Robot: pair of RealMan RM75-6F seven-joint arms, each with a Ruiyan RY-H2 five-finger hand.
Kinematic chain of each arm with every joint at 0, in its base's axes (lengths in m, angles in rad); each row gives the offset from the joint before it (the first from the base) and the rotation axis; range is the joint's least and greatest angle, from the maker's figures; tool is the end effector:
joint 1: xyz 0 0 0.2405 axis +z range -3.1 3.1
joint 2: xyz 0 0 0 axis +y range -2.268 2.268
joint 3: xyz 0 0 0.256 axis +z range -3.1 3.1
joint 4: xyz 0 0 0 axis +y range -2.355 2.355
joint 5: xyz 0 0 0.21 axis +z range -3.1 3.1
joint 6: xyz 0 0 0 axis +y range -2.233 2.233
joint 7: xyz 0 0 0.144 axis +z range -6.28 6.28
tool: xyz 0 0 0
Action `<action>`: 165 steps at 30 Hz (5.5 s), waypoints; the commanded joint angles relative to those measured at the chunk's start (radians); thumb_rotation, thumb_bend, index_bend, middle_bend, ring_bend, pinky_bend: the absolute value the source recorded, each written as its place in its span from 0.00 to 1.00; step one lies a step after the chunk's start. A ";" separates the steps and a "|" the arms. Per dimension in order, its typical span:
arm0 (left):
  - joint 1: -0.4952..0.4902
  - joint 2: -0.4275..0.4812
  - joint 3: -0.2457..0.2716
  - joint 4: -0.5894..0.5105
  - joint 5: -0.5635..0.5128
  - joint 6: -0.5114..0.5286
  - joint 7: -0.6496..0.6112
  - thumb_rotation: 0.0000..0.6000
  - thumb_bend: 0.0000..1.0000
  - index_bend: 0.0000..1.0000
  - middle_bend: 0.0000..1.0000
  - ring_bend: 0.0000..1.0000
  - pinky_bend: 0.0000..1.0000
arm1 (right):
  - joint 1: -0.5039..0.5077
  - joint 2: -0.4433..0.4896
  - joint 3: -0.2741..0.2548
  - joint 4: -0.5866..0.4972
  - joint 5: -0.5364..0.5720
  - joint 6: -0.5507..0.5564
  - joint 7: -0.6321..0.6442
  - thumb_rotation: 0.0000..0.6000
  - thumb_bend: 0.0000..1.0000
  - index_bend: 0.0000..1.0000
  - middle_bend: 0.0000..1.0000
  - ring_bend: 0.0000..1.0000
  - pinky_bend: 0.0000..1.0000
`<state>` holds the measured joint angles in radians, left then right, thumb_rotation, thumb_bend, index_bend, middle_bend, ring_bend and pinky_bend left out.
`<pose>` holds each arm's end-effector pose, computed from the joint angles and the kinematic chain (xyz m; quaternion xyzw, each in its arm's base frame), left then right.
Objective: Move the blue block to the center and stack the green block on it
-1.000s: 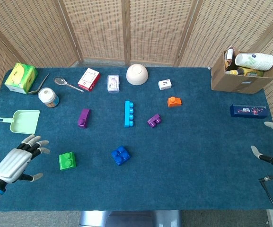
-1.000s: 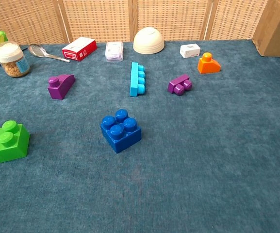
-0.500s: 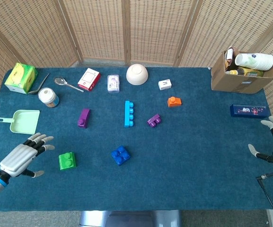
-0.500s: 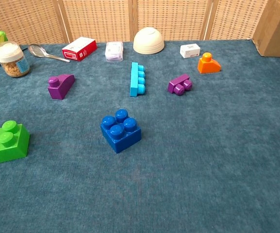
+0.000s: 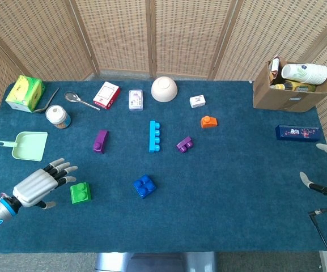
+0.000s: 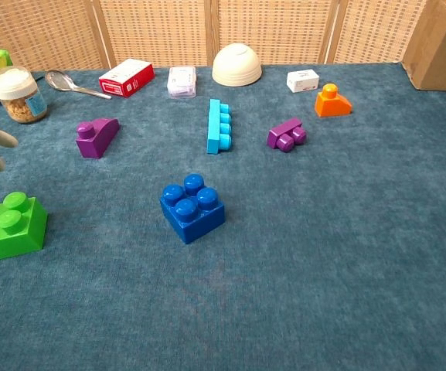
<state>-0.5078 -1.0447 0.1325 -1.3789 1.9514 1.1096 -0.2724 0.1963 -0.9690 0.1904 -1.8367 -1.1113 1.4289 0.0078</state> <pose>-0.2855 0.2526 0.1195 -0.8632 -0.2784 -0.2697 0.3235 -0.2909 -0.2319 0.2123 0.4706 -0.4493 0.4173 0.6345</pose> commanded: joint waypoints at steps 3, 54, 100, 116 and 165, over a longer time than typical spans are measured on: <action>-0.017 -0.043 0.014 0.060 0.018 0.021 0.019 1.00 0.24 0.15 0.01 0.00 0.00 | -0.007 0.004 0.009 -0.004 0.001 0.000 0.007 0.82 0.24 0.20 0.14 0.00 0.00; -0.148 -0.225 0.121 0.229 -0.018 -0.005 -0.058 1.00 0.24 0.32 0.00 0.00 0.00 | -0.113 0.057 0.075 -0.056 -0.017 0.076 0.103 0.82 0.24 0.20 0.14 0.00 0.00; -0.223 -0.005 -0.046 -0.216 -0.304 -0.136 -0.012 1.00 0.24 0.48 0.09 0.00 0.00 | -0.104 0.006 0.072 0.039 -0.066 0.023 0.153 0.81 0.24 0.20 0.14 0.00 0.00; -0.269 -0.027 -0.124 -0.324 -0.431 -0.250 0.090 1.00 0.24 0.50 0.09 0.00 0.00 | -0.102 -0.009 0.057 0.039 -0.125 0.044 0.122 0.82 0.24 0.20 0.14 0.00 0.00; -0.426 -0.208 -0.211 -0.562 -1.073 -0.268 0.697 1.00 0.24 0.52 0.09 0.00 0.00 | -0.148 -0.012 0.033 0.114 -0.178 0.058 0.269 0.82 0.24 0.20 0.14 0.00 0.00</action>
<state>-0.9226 -1.2445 -0.0762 -1.9330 0.8991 0.8343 0.4112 0.0495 -0.9807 0.2240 -1.7232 -1.2887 1.4862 0.2756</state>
